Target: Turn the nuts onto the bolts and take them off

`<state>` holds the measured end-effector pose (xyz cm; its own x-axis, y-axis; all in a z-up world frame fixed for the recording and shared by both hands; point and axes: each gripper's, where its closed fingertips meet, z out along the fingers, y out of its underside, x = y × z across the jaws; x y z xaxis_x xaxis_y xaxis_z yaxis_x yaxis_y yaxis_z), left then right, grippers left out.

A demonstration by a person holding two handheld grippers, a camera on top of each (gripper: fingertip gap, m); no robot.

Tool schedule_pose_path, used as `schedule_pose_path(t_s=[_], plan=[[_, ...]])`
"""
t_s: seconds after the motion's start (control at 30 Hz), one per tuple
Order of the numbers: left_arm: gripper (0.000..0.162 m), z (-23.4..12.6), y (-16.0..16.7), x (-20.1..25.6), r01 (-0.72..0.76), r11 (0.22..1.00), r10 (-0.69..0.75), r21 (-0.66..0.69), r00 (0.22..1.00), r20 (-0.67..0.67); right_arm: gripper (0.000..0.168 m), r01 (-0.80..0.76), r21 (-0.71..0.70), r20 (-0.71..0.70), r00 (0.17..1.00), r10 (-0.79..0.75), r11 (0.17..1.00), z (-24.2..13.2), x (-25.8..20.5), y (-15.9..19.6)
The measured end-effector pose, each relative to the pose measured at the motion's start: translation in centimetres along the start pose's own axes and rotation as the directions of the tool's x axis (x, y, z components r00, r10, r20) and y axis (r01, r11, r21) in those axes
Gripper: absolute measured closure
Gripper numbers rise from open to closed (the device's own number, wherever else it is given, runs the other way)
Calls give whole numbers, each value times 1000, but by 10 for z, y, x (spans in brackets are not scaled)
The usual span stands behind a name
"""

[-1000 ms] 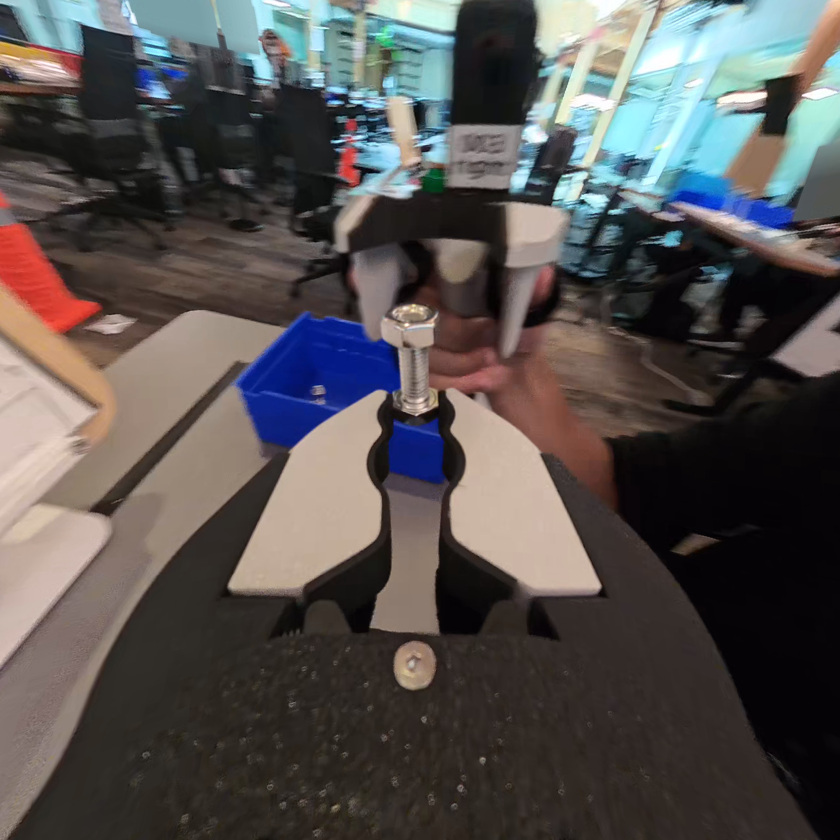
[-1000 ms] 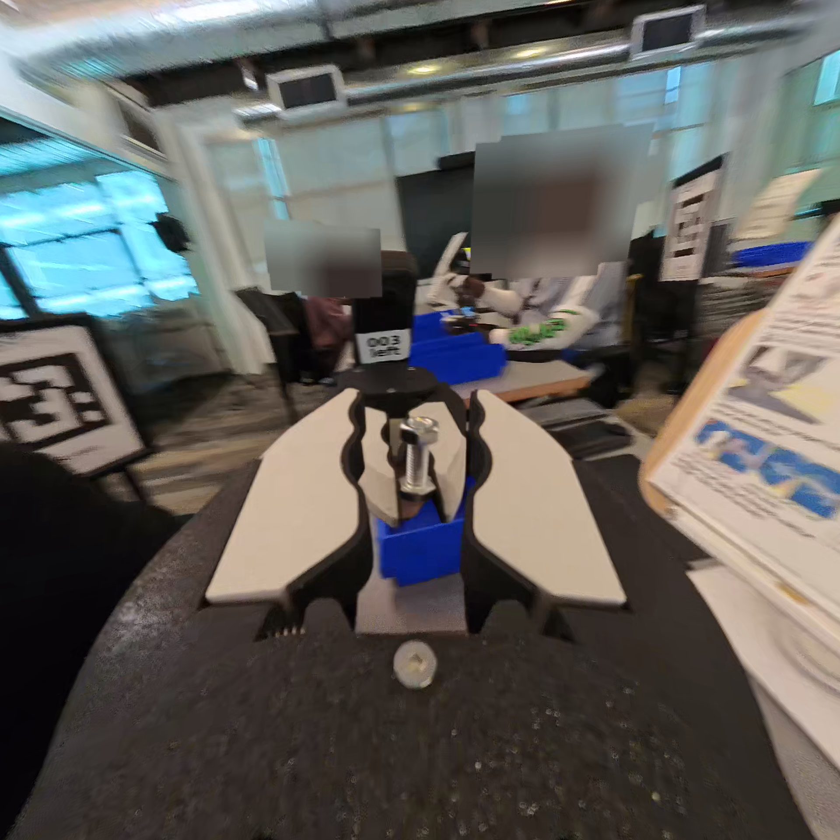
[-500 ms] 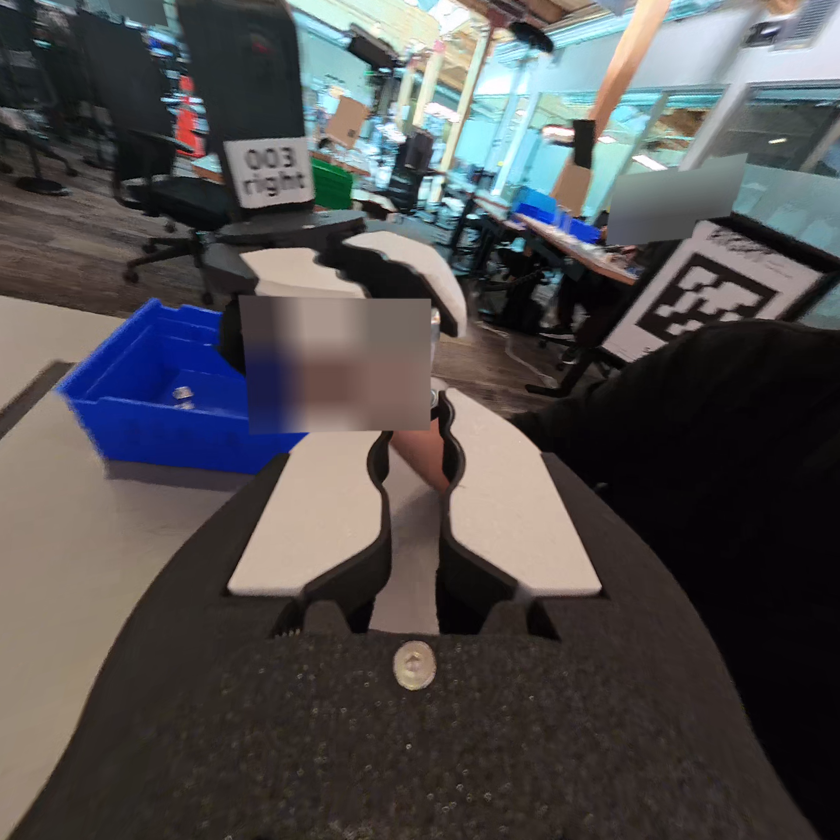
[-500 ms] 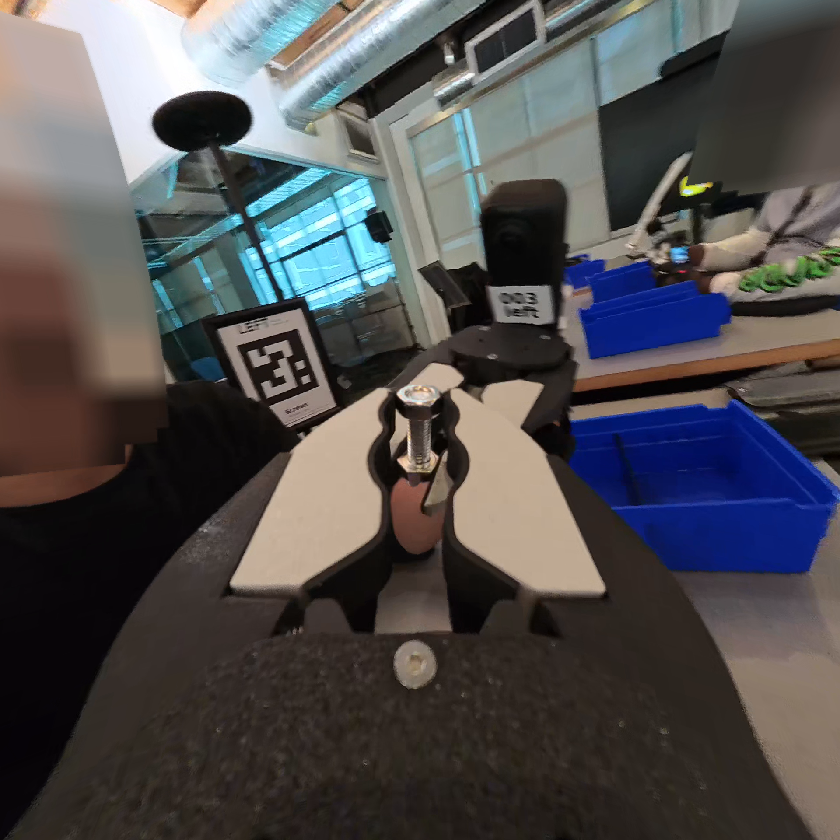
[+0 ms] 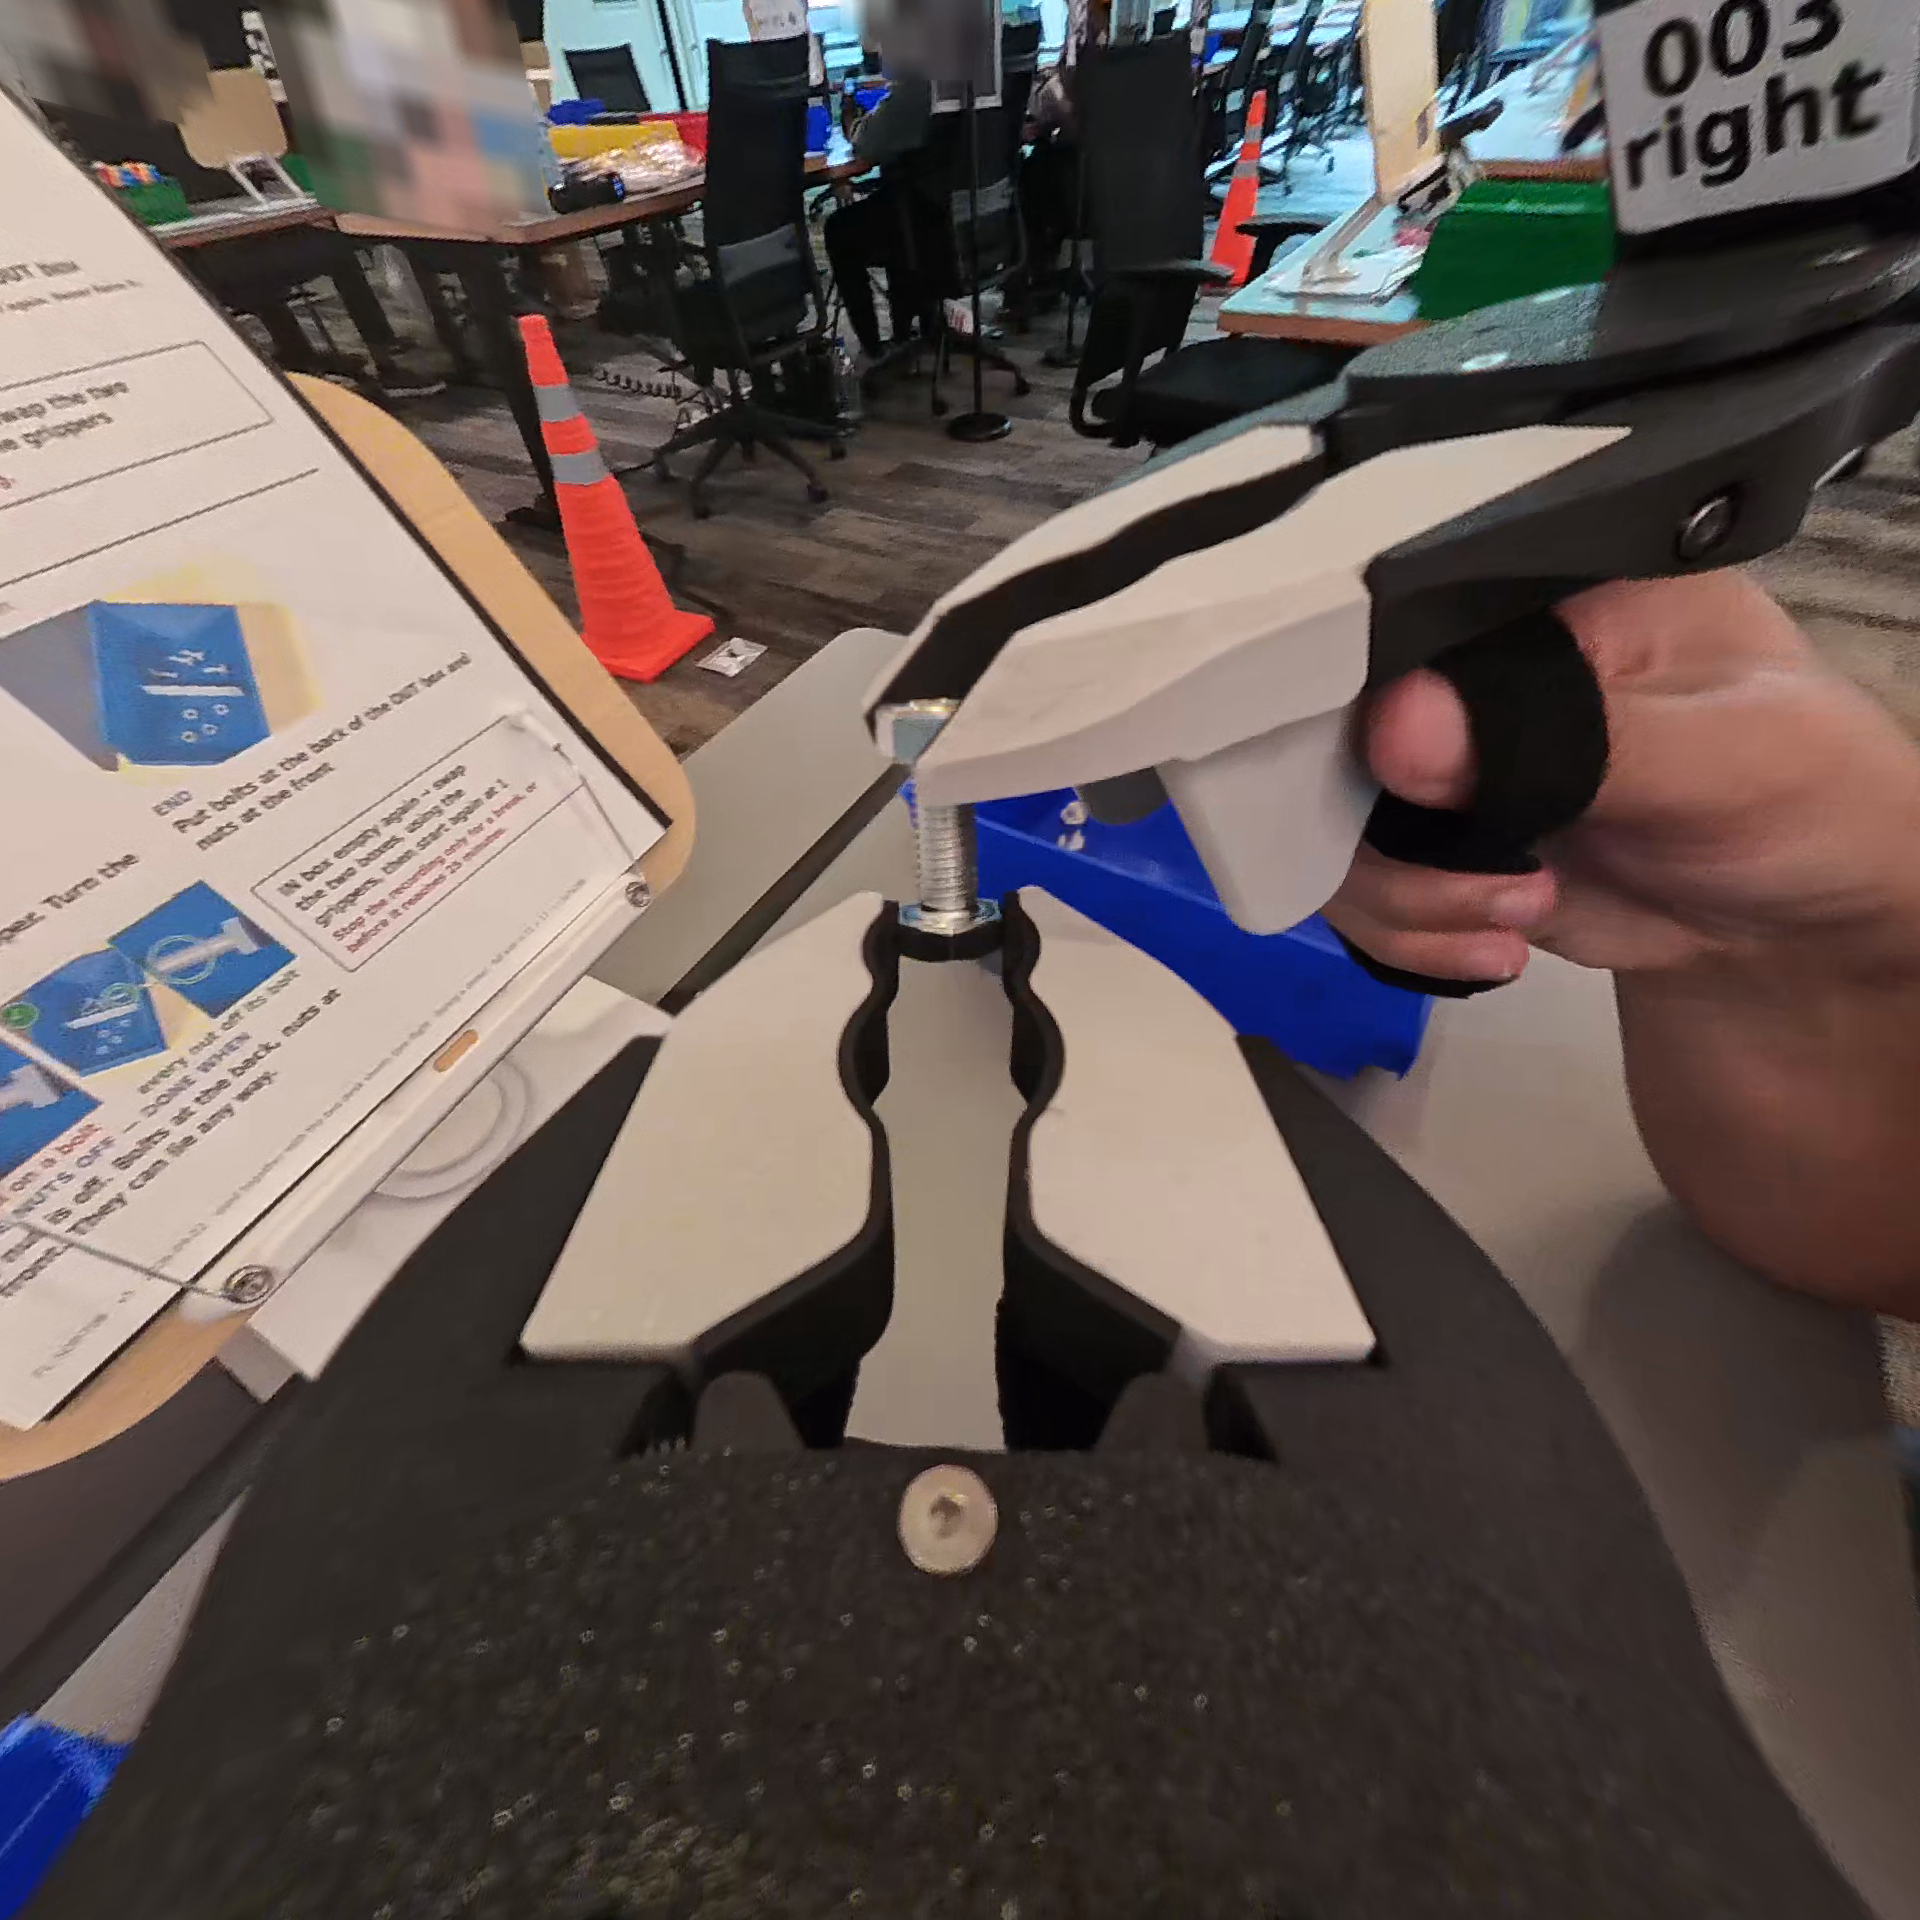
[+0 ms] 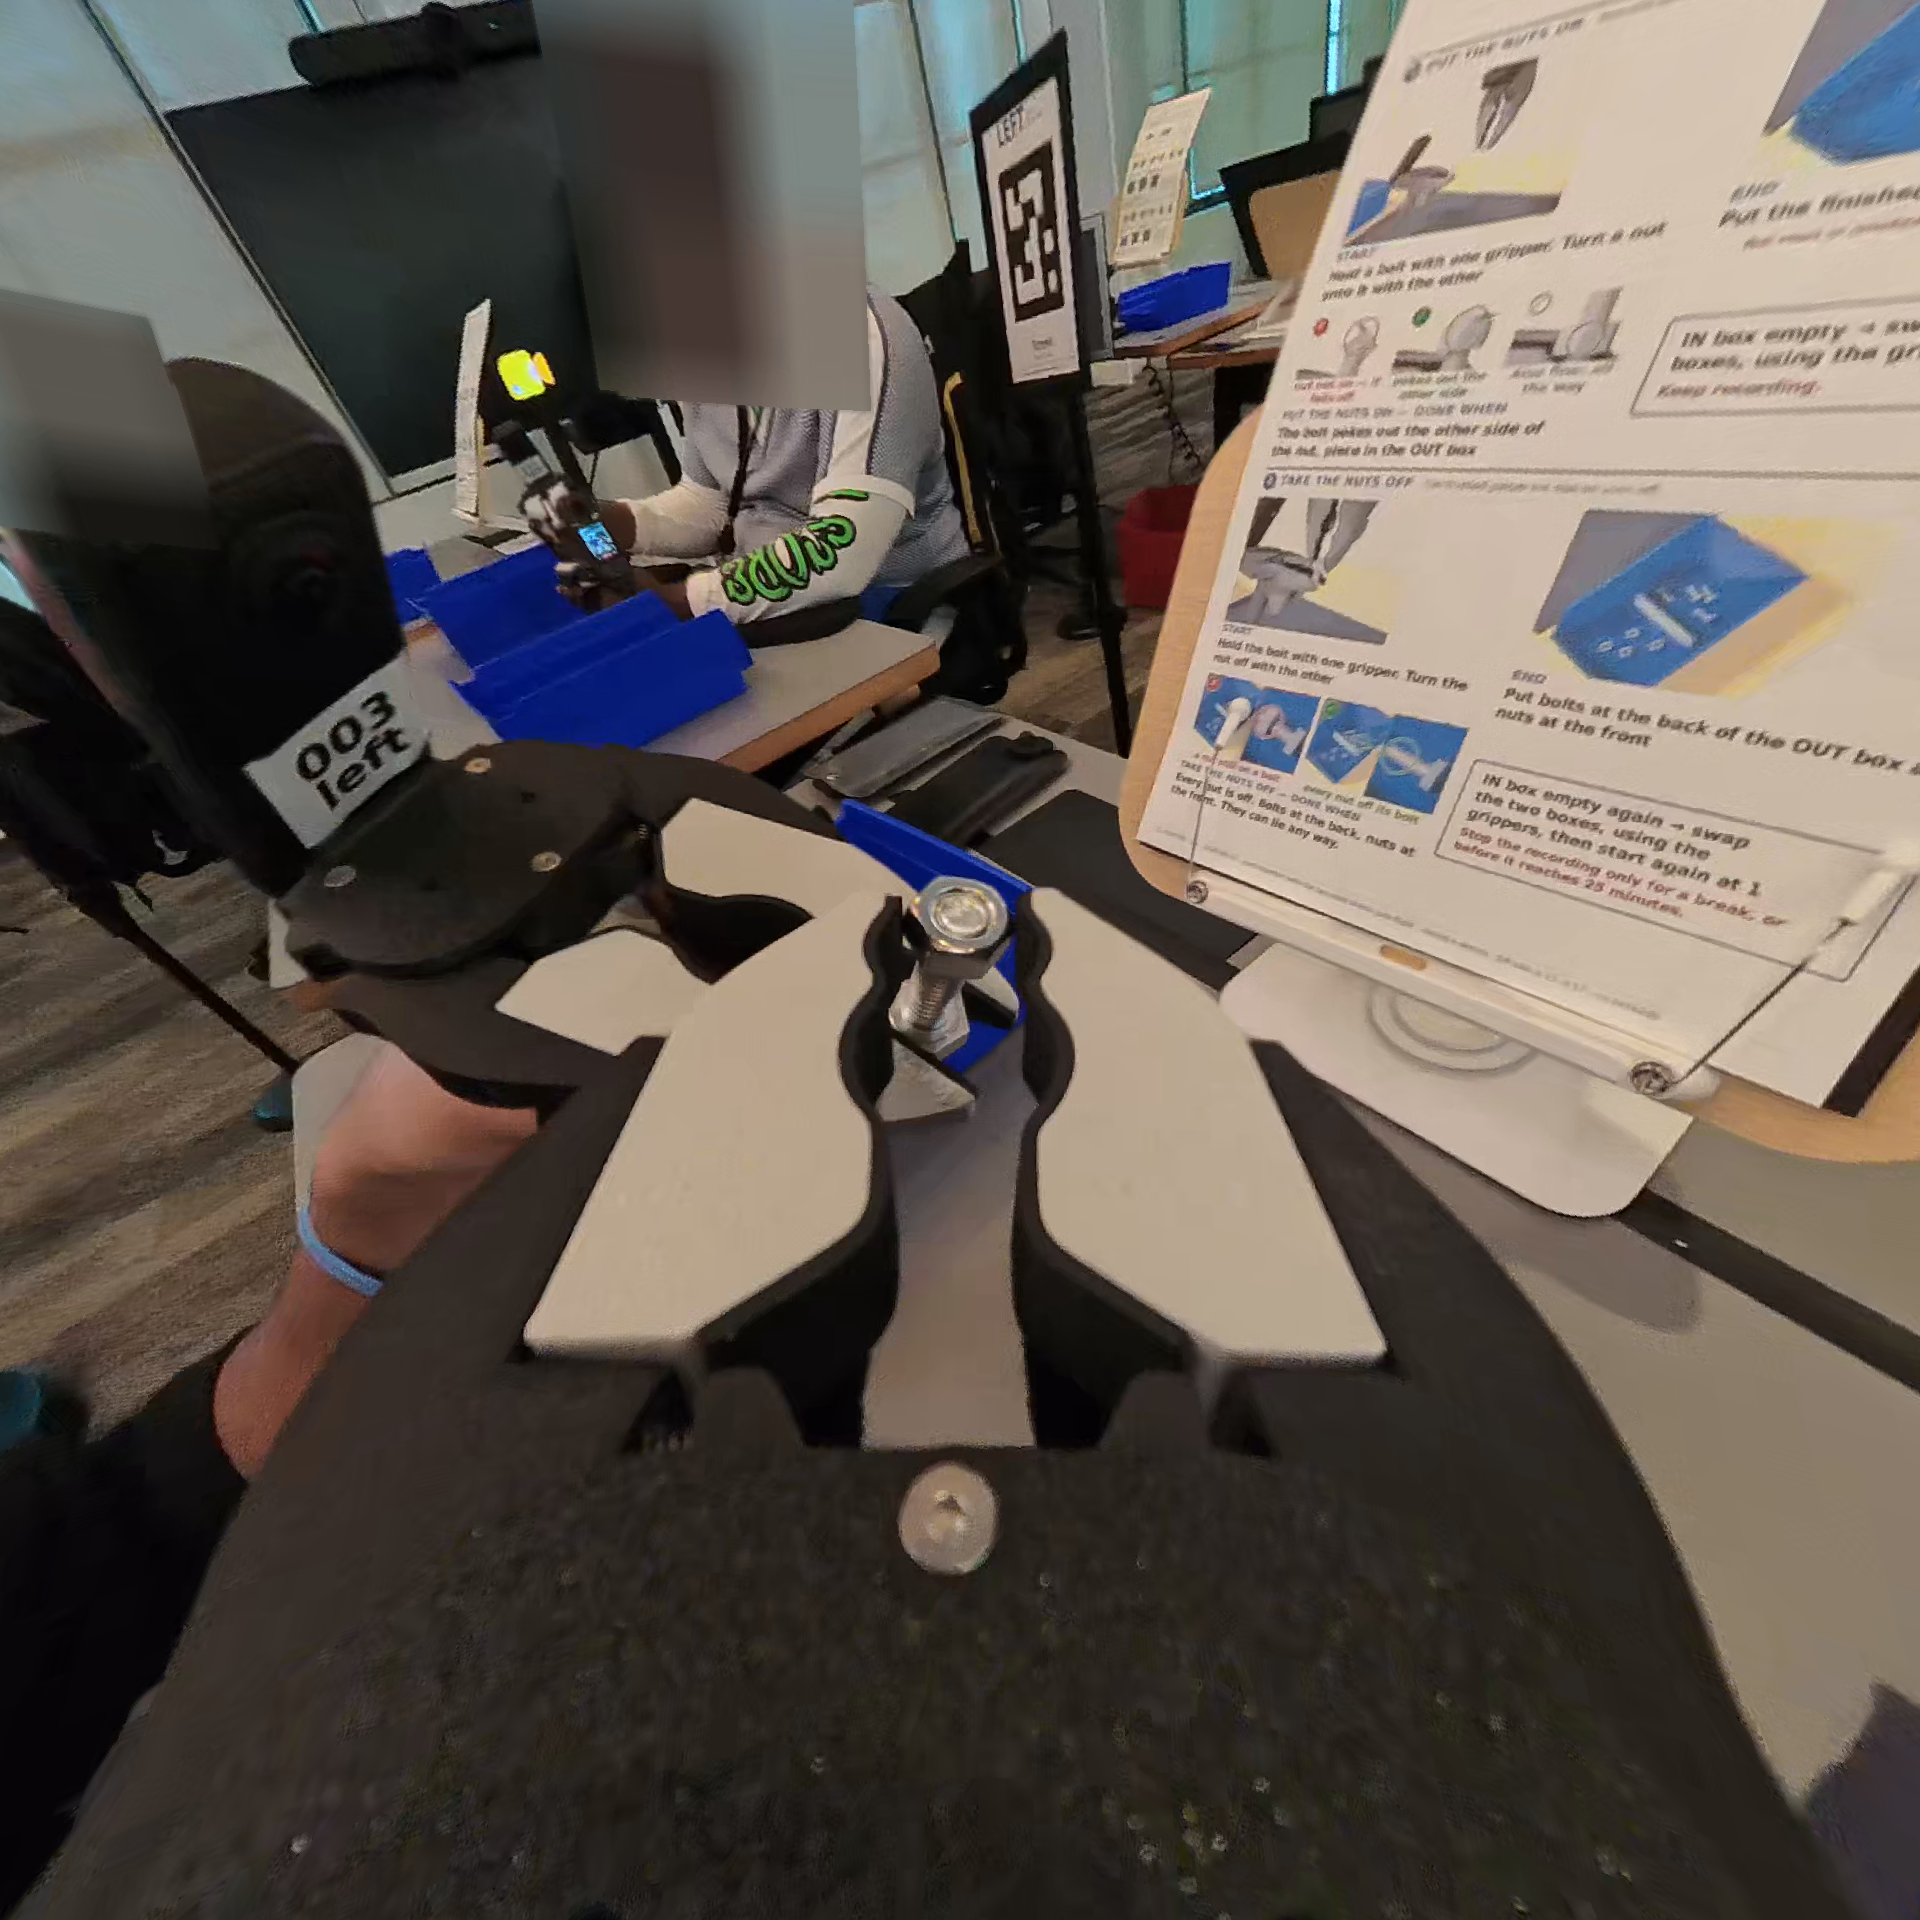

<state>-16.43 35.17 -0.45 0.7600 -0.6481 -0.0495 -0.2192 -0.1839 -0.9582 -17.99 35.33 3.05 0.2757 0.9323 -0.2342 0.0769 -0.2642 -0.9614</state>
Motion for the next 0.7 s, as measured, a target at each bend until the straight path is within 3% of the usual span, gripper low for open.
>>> schedule_pose_path(t_s=[0.03,0.1,0.2,0.3,0.37,0.5,0.53,0.6,0.67,0.7], plan=[[144,-2,-2,3,9,1000,-9,13,1000,-23,148,11,12,18,1000,-11,1000,-2,-2,-3],[144,-7,-7,11,43,998,-39,40,993,-107,129,25,90,120,992,-36,996,-11,-11,-16],[144,-22,-22,34,163,981,-117,106,932,-342,123,-9,248,402,911,-94,969,-35,-32,-37],[144,-40,-35,56,260,955,-141,140,818,-558,124,-135,236,624,780,-43,962,-51,-37,-38],[144,-52,-41,73,330,937,-160,113,695,-701,124,-198,169,727,687,14,966,-52,-43,-31],[145,-56,-43,85,380,922,-182,72,591,-786,117,-309,58,909,408,78,949,-67,-66,-28],[145,-55,-42,86,387,920,-191,63,583,-790,120,-306,48,920,384,77,951,-67,-70,-26],[145,-51,-41,86,392,918,-203,51,579,-789,131,-266,34,905,417,83,963,-57,-72,-17],[144,-47,-38,84,395,918,-220,41,591,-776,153,-229,10,900,425,91,973,-52,-72,-10],[144,-43,-37,80,399,916,-232,42,613,-756,154,-238,1,886,450,110,971,-47,-69,-11]])
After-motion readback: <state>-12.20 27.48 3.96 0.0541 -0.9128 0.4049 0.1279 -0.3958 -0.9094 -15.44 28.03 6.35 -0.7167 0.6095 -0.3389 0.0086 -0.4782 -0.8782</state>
